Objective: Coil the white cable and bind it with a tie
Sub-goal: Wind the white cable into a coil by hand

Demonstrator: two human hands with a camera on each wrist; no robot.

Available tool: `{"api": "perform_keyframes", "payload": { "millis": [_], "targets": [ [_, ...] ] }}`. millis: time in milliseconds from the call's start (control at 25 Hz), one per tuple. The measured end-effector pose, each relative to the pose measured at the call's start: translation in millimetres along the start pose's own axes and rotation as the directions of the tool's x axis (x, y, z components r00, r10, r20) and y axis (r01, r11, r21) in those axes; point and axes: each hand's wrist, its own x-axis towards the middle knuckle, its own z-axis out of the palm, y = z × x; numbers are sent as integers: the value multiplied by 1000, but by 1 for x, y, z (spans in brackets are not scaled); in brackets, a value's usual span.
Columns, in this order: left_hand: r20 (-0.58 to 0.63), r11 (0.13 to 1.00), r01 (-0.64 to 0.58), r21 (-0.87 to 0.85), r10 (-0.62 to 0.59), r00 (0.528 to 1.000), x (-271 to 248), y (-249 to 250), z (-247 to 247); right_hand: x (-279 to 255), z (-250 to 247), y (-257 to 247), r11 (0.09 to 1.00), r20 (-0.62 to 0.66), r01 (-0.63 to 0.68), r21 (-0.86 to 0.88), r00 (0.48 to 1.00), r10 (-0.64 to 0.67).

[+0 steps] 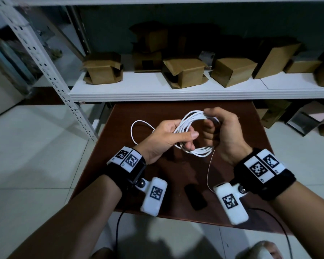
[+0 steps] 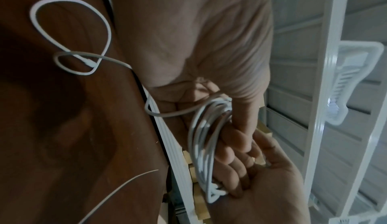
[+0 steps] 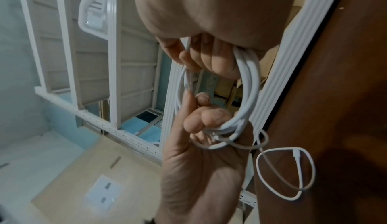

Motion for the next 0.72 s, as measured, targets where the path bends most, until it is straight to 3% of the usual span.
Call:
{"api": "perform_keyframes", "payload": {
  "millis": [160,240,480,720],
  "targets": [
    [-45,933,-16,-360,0,999,5,11,-5,-3,2,-5,969,95,-6,247,995,-19],
    [-51,896,-4,-444,-20,999,6,19,-11,-7,4,-7,965,115,-1,261,993,-30],
    [-150,928,59,-367,-122,981,7,24,-11,-7,-2,-2,993,131,-6,116,991,-9],
    [-295,969,33,-243,-107,950,8,20,-3,-2,-2,3,998,252,40,-58,968,-24]
  ]
}}
